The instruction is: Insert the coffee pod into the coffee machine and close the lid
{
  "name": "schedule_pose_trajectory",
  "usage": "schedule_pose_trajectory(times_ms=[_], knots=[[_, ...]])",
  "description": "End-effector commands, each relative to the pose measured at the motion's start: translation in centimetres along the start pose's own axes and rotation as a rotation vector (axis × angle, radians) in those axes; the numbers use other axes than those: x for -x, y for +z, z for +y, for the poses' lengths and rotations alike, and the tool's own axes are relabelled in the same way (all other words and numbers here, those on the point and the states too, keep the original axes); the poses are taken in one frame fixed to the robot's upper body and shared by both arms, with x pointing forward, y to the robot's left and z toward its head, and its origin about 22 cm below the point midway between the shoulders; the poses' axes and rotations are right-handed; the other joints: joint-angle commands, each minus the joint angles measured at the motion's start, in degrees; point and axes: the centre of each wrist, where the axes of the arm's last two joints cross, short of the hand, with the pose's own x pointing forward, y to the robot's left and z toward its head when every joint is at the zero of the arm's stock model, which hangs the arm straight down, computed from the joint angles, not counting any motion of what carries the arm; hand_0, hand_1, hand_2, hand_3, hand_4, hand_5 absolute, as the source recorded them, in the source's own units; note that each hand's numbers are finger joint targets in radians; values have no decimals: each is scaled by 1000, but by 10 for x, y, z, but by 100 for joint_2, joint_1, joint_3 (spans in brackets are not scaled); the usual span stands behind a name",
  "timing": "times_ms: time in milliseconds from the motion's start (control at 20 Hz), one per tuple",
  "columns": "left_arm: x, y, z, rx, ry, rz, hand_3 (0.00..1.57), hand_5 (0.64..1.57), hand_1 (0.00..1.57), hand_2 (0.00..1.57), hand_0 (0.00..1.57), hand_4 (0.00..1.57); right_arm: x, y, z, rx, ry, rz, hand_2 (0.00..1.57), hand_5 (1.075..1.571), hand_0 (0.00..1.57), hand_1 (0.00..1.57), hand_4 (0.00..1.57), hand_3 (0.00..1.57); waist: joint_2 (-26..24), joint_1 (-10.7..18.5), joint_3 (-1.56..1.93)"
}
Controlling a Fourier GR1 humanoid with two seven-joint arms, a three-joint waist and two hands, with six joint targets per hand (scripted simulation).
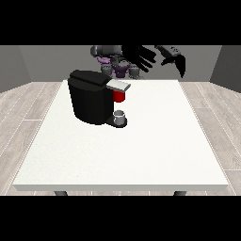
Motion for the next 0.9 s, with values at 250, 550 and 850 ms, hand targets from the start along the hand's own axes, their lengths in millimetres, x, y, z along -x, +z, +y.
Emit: schedule_pose_trajectory(times_ms=[250,550,850], knots=[[-17,-16,-8,22,1,-49,0,1571,0,0,0,203,-39,-17,35,-56,36,-182,0,1571,0,0,0,0,389,355,-70],[-27,-14,3,58,-22,-92,0,1571,0,0,0,297,-34,-30,29,-46,-56,-202,0,1571,0,0,0,0,629,423,-69],[-33,-25,-16,69,-13,-95,0,1571,0,0,0,329,-58,-40,37,-80,-40,-238,0,1571,0,0,0,0,713,336,-70]])
